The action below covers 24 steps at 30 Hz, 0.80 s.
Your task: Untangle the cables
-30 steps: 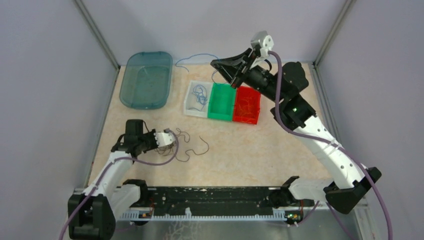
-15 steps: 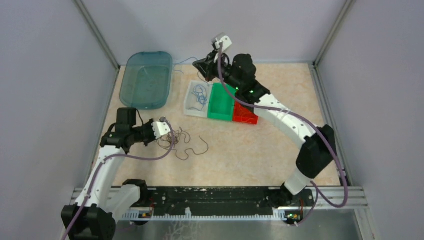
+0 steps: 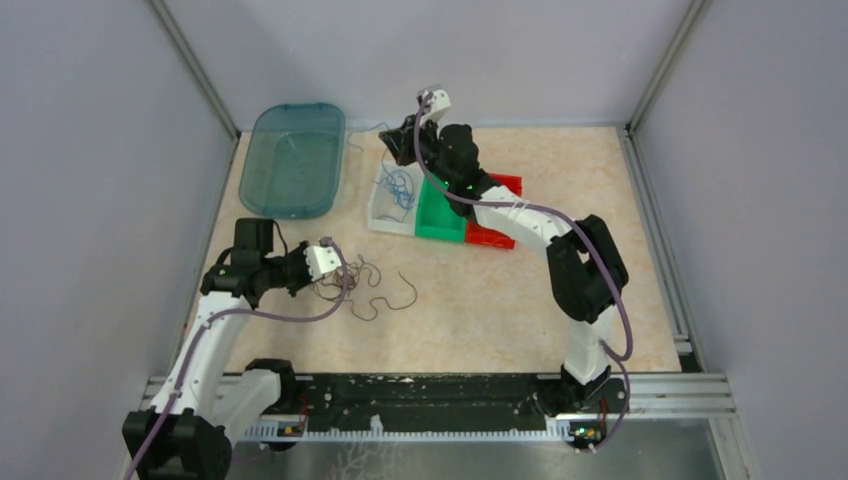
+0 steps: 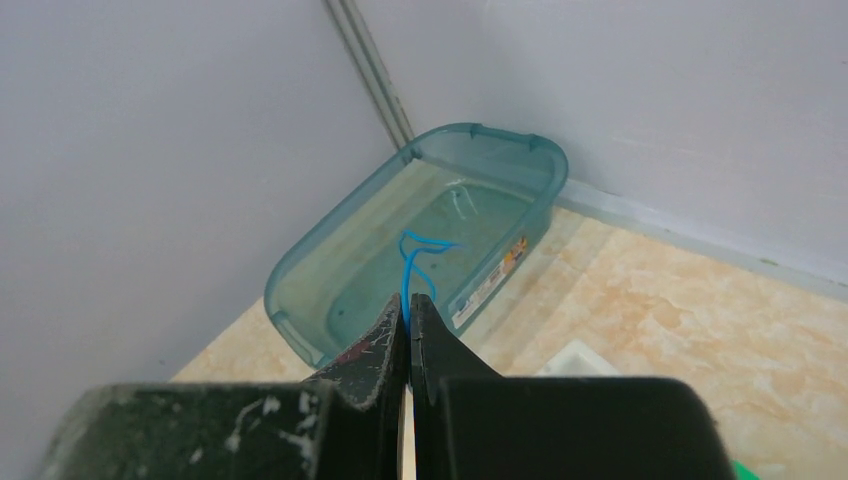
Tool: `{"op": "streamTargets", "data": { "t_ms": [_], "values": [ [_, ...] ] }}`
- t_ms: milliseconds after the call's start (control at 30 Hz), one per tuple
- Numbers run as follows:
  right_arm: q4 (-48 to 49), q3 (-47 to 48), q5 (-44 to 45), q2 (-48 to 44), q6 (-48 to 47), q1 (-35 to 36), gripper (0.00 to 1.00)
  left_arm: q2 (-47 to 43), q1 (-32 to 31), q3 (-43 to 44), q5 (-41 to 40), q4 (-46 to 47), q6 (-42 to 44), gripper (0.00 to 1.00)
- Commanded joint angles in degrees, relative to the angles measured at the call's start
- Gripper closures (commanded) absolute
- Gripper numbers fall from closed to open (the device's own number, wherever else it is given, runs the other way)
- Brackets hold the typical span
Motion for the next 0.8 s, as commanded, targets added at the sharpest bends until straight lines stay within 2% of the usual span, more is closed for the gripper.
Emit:
{"op": "streamTargets", "data": {
  "t_ms": [0,233,367,533,767],
  "values": [
    [7.4,-2.1,6.1,0.1,3.0,-0.5,1.0,-0.6,0.2,-0.4,0.7,-0.6,0.9,0.98],
    [7.6,-12.1,9.4,-3.0,1.2,-1.7,1.0,-0.4,0.2,-0.4,0.7,-0.6,1.1,0.98],
    [4.0,-14.6,12.9,-4.7,-0.4,-1.8,1.0,-0.1,0.2,-0.4,0.4,-0.4,1.2,0.98],
    [0.8,-13.1,14.0,-4.2,-0.8,-1.7,1.0,0.4,0.3,0.0,0.7,-0.3,1.2,0.98],
    [-5.8,-6.3,12.8,2.9,-2.0,-1.0,1.0,0.5,0.3,0.7,0.4,-0.4,1.0,0.98]
  ]
}}
